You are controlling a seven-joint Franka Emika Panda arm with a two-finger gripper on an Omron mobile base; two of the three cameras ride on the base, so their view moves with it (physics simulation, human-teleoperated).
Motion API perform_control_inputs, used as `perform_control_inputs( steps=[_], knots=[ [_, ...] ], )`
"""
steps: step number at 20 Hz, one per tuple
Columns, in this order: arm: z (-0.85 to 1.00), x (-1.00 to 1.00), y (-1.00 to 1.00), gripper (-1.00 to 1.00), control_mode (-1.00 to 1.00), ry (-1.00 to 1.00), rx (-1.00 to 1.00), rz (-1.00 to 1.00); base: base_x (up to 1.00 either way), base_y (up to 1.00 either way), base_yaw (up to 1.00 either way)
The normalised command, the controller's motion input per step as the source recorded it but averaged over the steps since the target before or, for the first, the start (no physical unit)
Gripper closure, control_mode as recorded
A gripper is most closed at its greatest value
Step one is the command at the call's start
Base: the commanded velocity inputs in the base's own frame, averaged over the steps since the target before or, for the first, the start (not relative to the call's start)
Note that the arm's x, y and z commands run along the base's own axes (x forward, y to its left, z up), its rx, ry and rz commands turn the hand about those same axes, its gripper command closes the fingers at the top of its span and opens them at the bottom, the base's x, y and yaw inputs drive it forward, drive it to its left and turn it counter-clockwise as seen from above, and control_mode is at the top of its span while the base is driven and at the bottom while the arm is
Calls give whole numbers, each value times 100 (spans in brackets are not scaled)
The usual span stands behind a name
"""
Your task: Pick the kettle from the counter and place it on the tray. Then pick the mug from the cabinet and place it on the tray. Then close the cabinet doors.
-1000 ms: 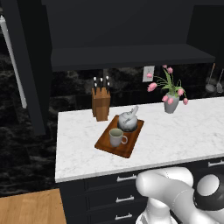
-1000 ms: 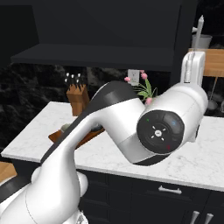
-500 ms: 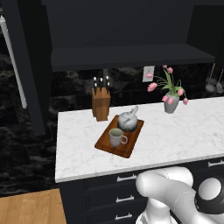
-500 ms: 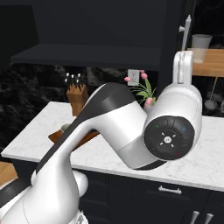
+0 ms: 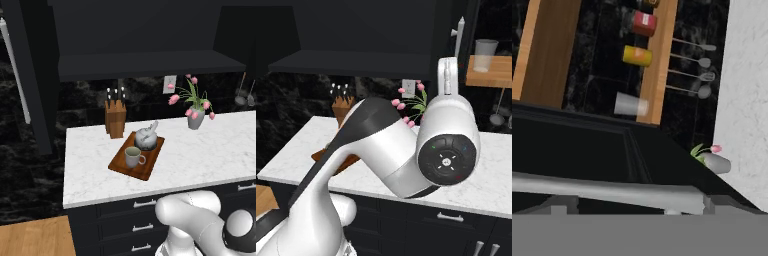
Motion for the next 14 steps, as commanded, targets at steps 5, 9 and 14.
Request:
perform_control_inputs(
  steps=[5,9,14],
  knots=[
    [0,2,44,-100,-100,4,0,6,0,0,0],
    [1,18,38,-100,-100,3,0,5,0,0,0],
    [0,26,33,-100,-100,3,0,6,0,0,0]
  ],
)
